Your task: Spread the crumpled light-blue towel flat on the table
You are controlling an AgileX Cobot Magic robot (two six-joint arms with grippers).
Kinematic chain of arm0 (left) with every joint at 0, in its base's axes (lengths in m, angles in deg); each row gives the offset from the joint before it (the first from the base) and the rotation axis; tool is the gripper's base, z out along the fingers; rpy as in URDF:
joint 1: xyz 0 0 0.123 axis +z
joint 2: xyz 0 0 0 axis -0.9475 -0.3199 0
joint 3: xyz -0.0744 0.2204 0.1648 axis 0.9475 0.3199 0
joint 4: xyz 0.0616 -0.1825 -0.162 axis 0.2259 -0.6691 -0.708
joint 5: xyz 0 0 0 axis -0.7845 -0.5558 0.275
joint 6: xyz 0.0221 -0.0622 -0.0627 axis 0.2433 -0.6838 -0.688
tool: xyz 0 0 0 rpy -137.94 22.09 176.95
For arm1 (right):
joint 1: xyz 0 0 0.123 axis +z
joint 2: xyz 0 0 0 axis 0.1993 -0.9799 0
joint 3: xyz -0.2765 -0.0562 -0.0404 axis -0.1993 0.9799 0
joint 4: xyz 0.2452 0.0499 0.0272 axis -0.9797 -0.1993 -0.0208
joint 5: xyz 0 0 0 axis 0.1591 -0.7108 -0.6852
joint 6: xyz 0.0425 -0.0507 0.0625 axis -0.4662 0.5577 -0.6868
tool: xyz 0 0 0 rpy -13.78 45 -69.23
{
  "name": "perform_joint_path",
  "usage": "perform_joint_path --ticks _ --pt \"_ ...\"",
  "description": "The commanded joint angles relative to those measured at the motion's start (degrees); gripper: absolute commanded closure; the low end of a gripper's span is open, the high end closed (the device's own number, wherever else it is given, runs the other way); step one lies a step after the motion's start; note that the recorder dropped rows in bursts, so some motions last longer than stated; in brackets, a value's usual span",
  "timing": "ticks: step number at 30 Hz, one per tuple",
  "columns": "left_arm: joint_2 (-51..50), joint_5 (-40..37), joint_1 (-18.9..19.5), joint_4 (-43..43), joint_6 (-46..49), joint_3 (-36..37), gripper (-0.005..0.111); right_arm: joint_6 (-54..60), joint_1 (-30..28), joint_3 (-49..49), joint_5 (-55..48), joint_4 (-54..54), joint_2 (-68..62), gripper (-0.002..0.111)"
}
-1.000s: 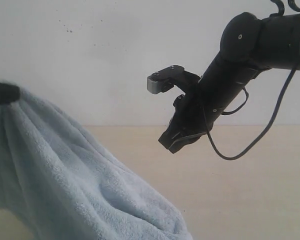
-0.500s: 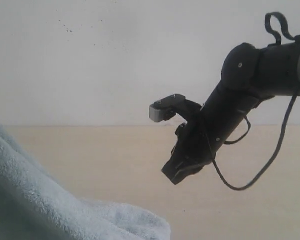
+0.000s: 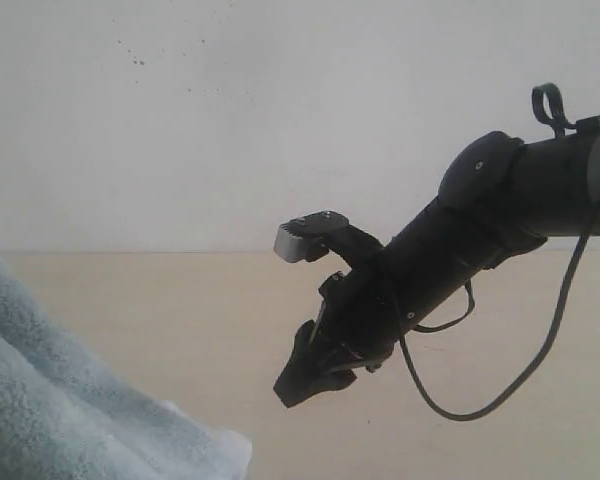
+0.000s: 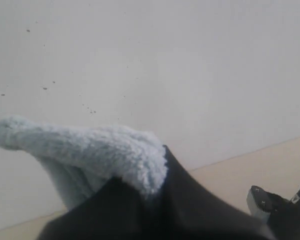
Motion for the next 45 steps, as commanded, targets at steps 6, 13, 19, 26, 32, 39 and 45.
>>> perform_joint_path --ticks 6,13,19,26,32,39,45 --pt "2.5 -3.7 -0.6 5.7 -5.6 -5.3 0.102 6.5 7.2 0.3 5.5 -3.4 -0.5 0.058" --pt "2.5 -6.4 -3.0 6.1 -5.6 -5.3 0.102 14.0 12.0 0.3 5.1 -9.3 -6.5 0.058" --pt "2.6 -6.5 -3.0 5.9 -5.6 -5.3 0.102 16.9 15.2 0.2 12.3 -9.3 -9.1 0.058" --pt "2.6 -7.3 -3.0 5.5 -5.6 -5.3 0.102 18.3 16.4 -5.7 13.6 -8.8 -12.2 0.058" --pt "2.6 -7.8 -3.0 5.4 -5.6 -4.4 0.102 17.9 16.4 -13.3 11.9 -5.8 -15.9 0.058" --pt "2.6 -7.8 -3.0 5.0 -5.4 -2.5 0.102 16.7 16.4 -18.0 6.3 -2.2 -20.4 0.058" --pt "2.9 -7.7 -3.0 5.0 -5.4 -2.3 0.102 16.1 16.4 -18.3 2.9 0.7 -22.2 0.058"
